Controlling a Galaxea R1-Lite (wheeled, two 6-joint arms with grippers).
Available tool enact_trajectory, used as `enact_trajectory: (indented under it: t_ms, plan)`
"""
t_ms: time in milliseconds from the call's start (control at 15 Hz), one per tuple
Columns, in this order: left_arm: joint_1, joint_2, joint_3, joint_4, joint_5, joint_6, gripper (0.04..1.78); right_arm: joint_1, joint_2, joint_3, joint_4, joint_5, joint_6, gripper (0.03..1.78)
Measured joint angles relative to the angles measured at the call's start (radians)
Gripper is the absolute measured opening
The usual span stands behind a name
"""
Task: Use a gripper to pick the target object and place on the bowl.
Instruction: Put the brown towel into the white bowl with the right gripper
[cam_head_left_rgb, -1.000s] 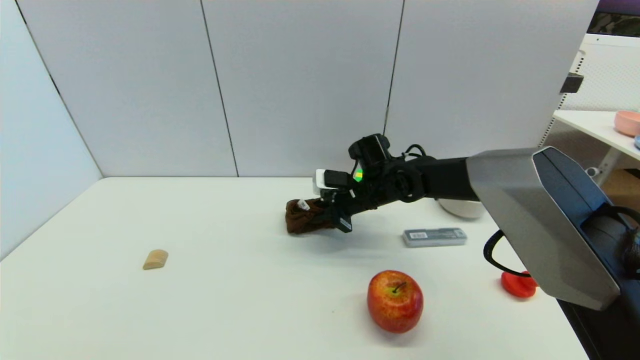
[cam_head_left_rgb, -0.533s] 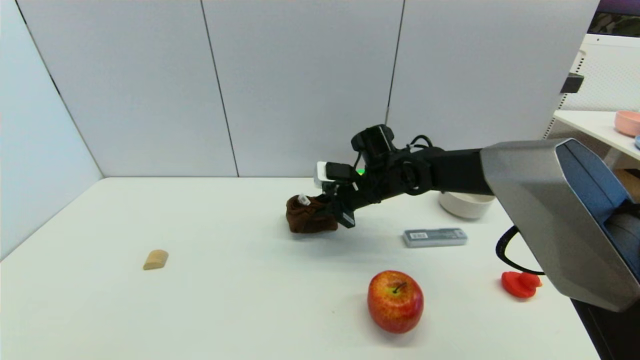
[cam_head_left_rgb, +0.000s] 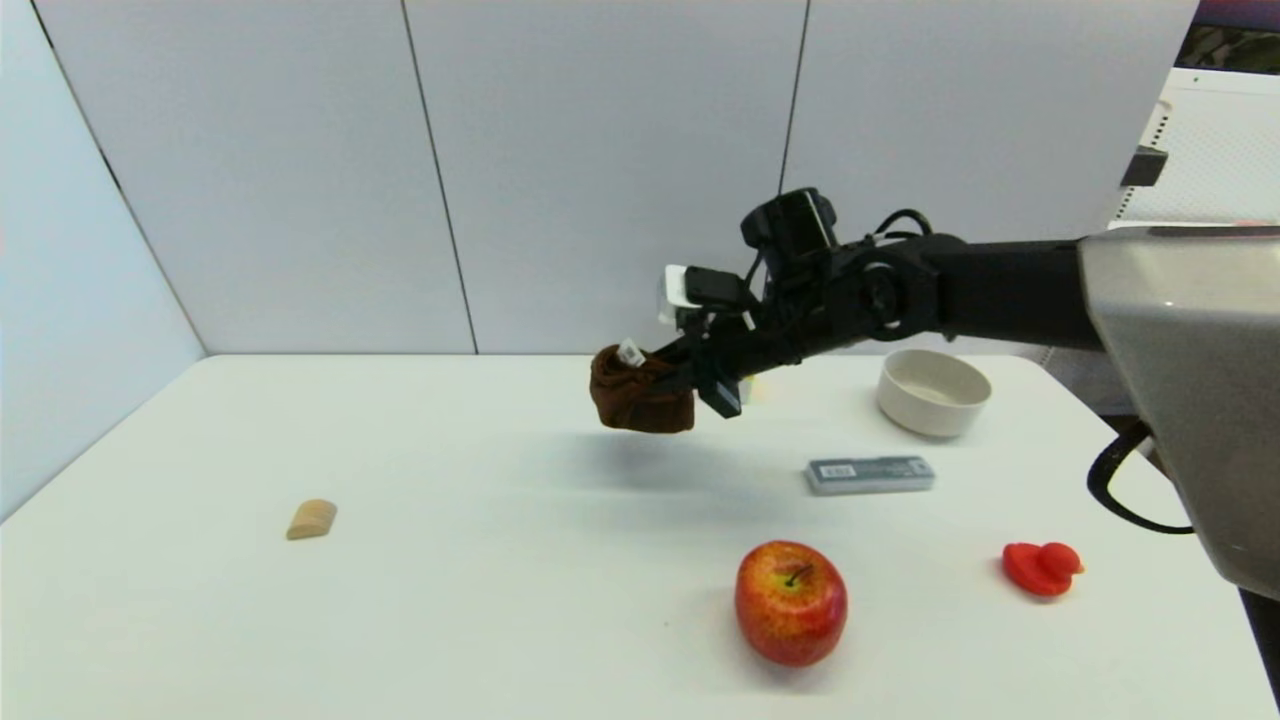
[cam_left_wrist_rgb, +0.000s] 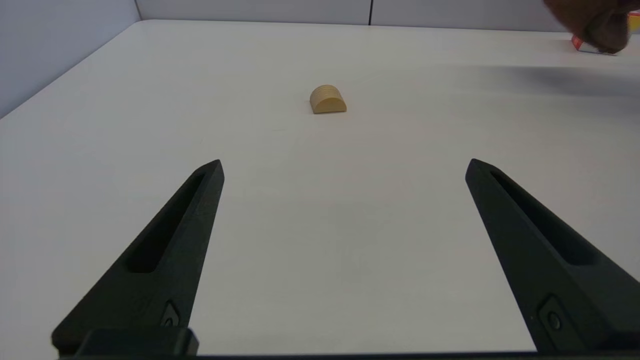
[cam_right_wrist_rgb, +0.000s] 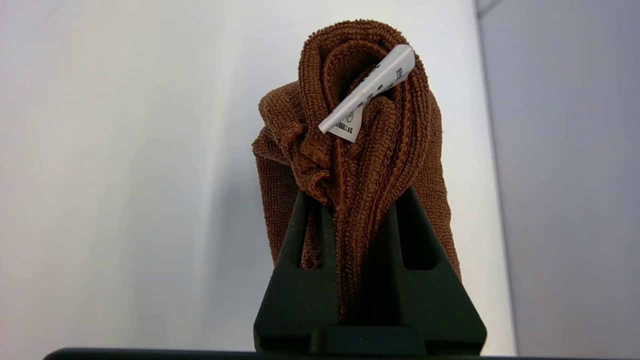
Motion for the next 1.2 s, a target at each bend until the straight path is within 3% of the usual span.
enact_trajectory:
  t_ms: [267, 667, 1000, 1200]
  plan:
    - [0.000, 0.000, 0.000, 0.000, 0.000, 0.000, 1.71, -0.064, -0.071, 0.000, 0.013, 0.002, 0.012, 0.27]
    - [0.000, 0.000, 0.000, 0.000, 0.000, 0.000, 1.71, -0.258, -0.154, -0.002, 0.004, 0.005, 0.092, 0.27]
    - [0.000, 0.000, 0.000, 0.000, 0.000, 0.000, 1.71, -0.448, -0.159, -0.001, 0.011, 0.009, 0.110, 0.27]
    - [0.000, 0.000, 0.000, 0.000, 0.000, 0.000, 1.71, -0.531, -0.149, 0.003, 0.030, 0.008, 0.138, 0.27]
